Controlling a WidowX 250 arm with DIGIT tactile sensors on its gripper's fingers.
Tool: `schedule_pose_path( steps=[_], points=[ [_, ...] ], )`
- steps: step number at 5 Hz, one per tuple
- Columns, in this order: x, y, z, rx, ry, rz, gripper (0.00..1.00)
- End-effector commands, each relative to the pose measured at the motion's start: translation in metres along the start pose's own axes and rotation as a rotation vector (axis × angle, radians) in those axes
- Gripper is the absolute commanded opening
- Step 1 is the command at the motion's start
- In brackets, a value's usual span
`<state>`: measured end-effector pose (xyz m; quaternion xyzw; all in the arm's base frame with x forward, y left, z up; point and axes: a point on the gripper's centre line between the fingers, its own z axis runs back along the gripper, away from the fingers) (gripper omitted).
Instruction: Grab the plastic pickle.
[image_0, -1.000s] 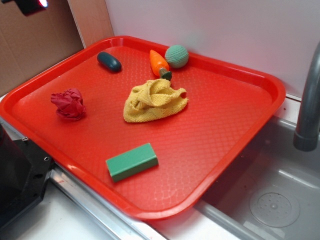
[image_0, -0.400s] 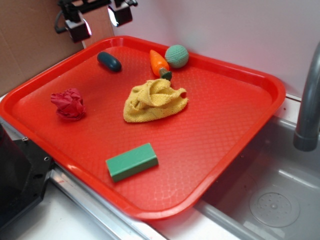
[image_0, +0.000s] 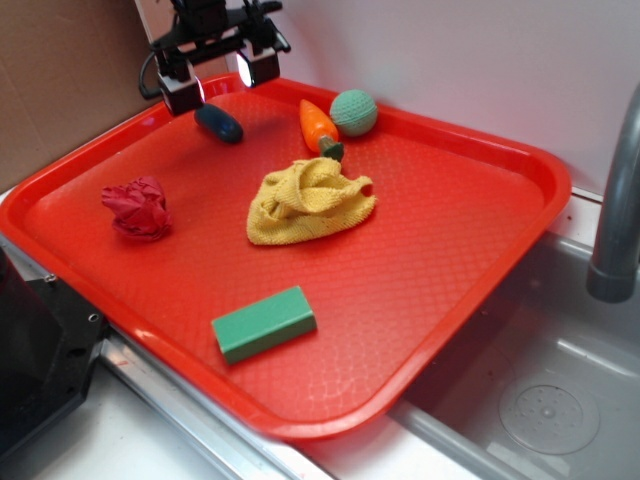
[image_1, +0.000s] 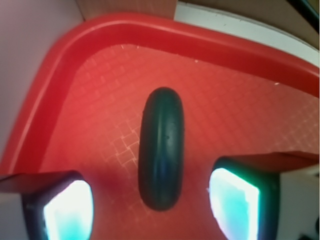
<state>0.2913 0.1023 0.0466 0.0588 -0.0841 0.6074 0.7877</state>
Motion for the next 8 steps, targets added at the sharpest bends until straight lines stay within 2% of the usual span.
schedule_pose_path(
  steps=[1,2,3,5,6,8],
  points=[
    [0.026,0.006,-0.014,0.009,-0.086,0.094,1.0],
    [0.024,0.006,-0.017,0.002,-0.097,0.087,0.06],
    [0.024,0.01,-0.017,-0.022,-0.085,0.124,0.0],
    [0.024,0.012,-0.008,-0.063,-0.096,0.11,0.0],
    [0.024,0.009,0.012,-0.078,-0.043,0.003,0.0],
    [-0.02,0.005,0.084,-0.132,0.131,-0.487,0.0]
  ],
)
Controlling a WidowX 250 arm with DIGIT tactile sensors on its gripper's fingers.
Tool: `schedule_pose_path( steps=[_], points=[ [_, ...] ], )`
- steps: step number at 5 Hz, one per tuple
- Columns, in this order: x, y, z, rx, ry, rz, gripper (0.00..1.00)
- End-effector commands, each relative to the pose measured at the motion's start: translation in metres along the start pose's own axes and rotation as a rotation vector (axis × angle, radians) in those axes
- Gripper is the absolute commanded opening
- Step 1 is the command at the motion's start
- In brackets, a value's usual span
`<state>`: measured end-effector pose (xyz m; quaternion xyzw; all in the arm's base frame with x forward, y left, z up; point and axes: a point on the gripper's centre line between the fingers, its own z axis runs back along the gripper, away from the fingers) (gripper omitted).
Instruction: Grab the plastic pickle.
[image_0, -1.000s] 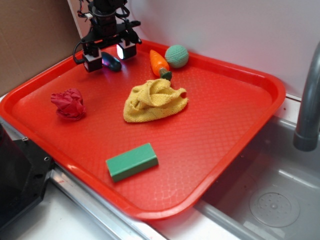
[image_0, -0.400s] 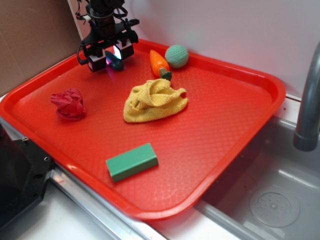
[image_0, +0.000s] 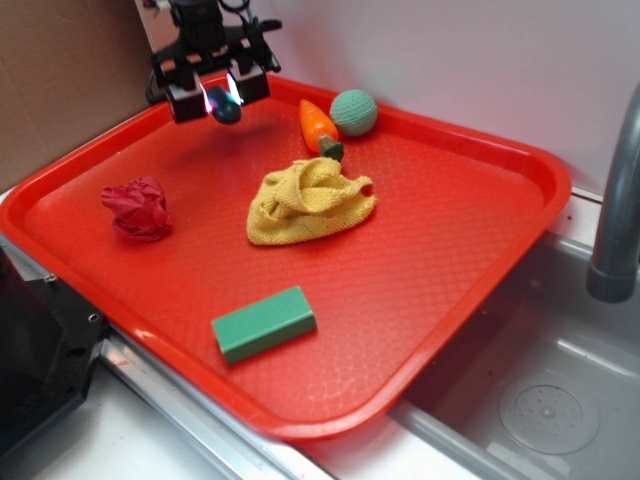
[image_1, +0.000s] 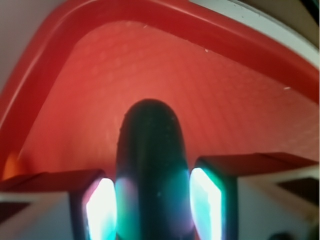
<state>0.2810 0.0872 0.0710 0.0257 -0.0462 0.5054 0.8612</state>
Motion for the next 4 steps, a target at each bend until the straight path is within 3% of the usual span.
schedule_pose_path(
  steps=[1,2,3,4],
  points=[
    [-0.043,0.0,0.079,-0.105,0.048,-0.49,0.0],
    [-0.064,0.012,0.094,-0.115,0.009,-0.639,0.0],
    [-0.085,0.029,0.108,-0.163,-0.063,-0.776,0.0],
    [-0.094,0.039,0.11,-0.181,-0.073,-0.773,0.0]
  ],
)
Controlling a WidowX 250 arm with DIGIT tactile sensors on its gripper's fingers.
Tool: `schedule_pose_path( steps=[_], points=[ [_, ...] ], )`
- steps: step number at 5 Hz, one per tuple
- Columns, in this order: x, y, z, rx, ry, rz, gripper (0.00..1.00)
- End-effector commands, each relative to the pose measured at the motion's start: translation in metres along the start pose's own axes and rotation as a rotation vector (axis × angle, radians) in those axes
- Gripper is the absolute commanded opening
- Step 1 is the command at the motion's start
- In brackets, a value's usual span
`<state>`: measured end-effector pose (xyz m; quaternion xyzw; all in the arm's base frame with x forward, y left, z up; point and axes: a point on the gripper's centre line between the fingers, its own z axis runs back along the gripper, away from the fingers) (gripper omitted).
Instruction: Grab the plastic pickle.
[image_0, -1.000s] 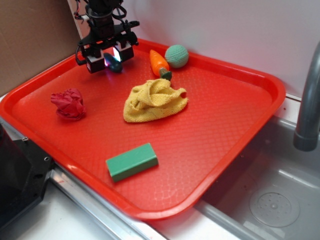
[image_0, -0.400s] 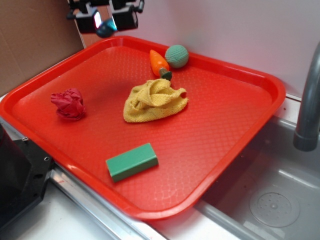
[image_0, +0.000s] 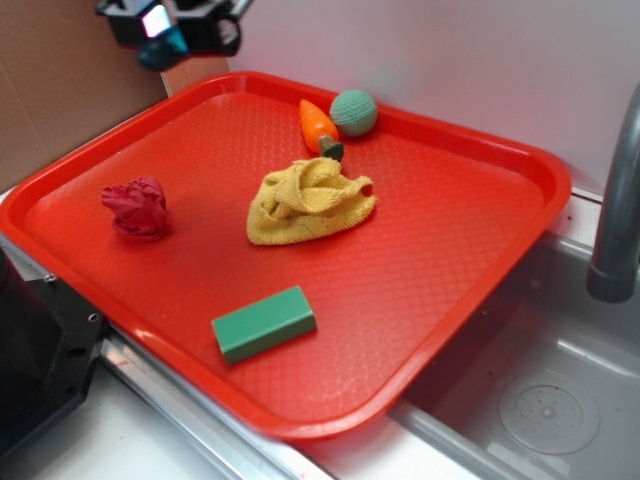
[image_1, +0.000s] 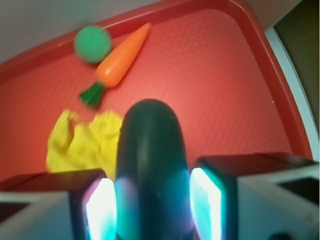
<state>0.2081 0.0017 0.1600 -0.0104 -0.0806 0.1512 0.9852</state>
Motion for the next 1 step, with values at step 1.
schedule_pose_path(
  steps=[1],
  points=[
    [-0.0041,0.0164,0.0072,0.0,-0.007,0.045,0.0]
  ],
)
